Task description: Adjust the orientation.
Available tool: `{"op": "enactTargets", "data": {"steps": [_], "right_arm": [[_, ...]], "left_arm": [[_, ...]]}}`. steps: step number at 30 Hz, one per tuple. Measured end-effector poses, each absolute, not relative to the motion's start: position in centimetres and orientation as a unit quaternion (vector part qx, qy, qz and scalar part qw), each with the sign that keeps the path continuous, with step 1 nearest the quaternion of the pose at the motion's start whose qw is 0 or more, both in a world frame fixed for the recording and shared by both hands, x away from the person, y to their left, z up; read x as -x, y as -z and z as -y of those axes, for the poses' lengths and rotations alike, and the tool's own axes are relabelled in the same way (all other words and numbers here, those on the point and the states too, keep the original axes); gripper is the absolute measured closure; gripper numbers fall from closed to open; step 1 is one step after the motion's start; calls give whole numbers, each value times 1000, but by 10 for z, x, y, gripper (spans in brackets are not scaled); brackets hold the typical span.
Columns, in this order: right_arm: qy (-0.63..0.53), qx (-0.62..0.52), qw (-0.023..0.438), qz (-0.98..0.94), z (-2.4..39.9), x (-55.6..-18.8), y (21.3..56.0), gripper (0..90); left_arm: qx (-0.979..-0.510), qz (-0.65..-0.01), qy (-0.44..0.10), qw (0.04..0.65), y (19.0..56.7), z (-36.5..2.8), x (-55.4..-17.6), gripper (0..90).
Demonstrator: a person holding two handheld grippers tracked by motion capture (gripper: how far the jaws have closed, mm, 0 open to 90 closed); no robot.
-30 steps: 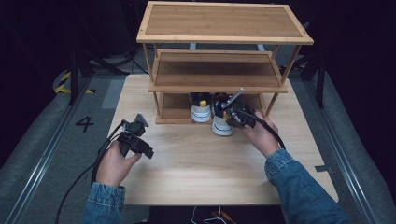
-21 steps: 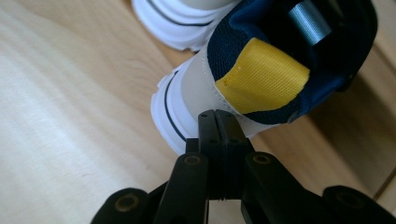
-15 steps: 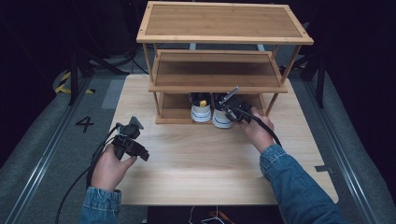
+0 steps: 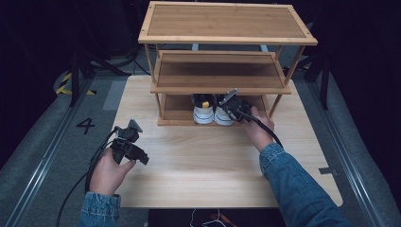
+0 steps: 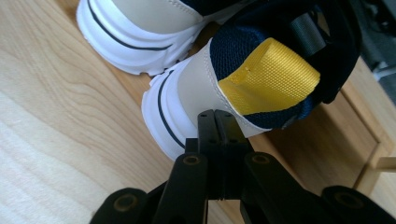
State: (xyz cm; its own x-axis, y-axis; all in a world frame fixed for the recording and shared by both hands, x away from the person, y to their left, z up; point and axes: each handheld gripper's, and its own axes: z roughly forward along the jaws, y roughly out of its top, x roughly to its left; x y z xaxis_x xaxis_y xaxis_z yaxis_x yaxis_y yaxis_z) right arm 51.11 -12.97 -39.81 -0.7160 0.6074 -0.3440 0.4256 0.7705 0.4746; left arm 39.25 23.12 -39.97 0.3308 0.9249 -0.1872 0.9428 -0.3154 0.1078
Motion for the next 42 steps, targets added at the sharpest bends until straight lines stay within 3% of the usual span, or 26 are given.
{"op": "enactTargets", "data": {"steps": [8, 15, 19, 27, 35, 42], "right_arm": [[-181, -278, 268, -905, 128, -512, 402, 877], [-228, -283, 216, -906, 134, -498, 385, 708], [-245, -284, 203, -905, 137, -489, 375, 663], [-287, -286, 181, -896, 164, -462, 344, 560], [-302, -296, 171, -890, 197, -440, 334, 482], [-310, -323, 170, -878, 236, -425, 332, 466]], "left_arm": [[-807, -580, 44, 100, 400, -232, -391, 377], [-810, -575, 47, 103, 398, -227, -397, 383], [-813, -570, 46, 108, 395, -222, -401, 385], [-821, -557, 40, 118, 390, -216, -403, 383], [-829, -542, 34, 129, 386, -209, -405, 380], [-835, -532, 34, 136, 386, -204, -408, 378]]}}
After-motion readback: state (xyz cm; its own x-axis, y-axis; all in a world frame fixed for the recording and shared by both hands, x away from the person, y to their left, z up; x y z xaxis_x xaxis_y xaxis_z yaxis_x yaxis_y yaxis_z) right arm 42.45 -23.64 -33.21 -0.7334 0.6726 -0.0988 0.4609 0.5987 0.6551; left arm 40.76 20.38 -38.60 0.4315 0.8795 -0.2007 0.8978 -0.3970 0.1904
